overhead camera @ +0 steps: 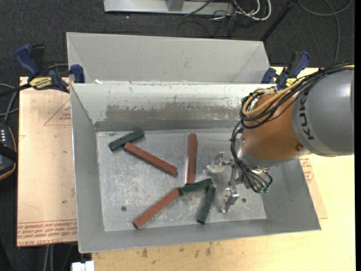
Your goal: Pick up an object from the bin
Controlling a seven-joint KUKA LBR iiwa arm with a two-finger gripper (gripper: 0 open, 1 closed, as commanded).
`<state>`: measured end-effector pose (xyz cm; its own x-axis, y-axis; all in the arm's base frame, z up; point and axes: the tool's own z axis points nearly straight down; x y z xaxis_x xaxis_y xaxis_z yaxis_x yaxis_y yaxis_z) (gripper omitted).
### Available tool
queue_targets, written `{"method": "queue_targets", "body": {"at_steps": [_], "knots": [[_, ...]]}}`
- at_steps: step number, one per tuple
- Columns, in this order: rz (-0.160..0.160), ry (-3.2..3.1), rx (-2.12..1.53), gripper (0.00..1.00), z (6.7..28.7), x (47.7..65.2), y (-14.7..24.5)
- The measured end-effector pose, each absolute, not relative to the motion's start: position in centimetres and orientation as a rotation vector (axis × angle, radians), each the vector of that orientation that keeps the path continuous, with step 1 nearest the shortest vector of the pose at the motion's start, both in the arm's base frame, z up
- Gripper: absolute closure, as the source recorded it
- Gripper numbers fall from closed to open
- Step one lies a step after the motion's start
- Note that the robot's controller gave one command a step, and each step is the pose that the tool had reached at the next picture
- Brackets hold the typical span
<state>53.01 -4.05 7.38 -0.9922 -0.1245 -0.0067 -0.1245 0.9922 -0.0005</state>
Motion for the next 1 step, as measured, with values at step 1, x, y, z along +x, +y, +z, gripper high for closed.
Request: {"method": "queue_targets", "body": {"at_steps": [1], "knots": [[0.0,3.129,-0.195,0.0,7.38,53.01,-4.05]]}}
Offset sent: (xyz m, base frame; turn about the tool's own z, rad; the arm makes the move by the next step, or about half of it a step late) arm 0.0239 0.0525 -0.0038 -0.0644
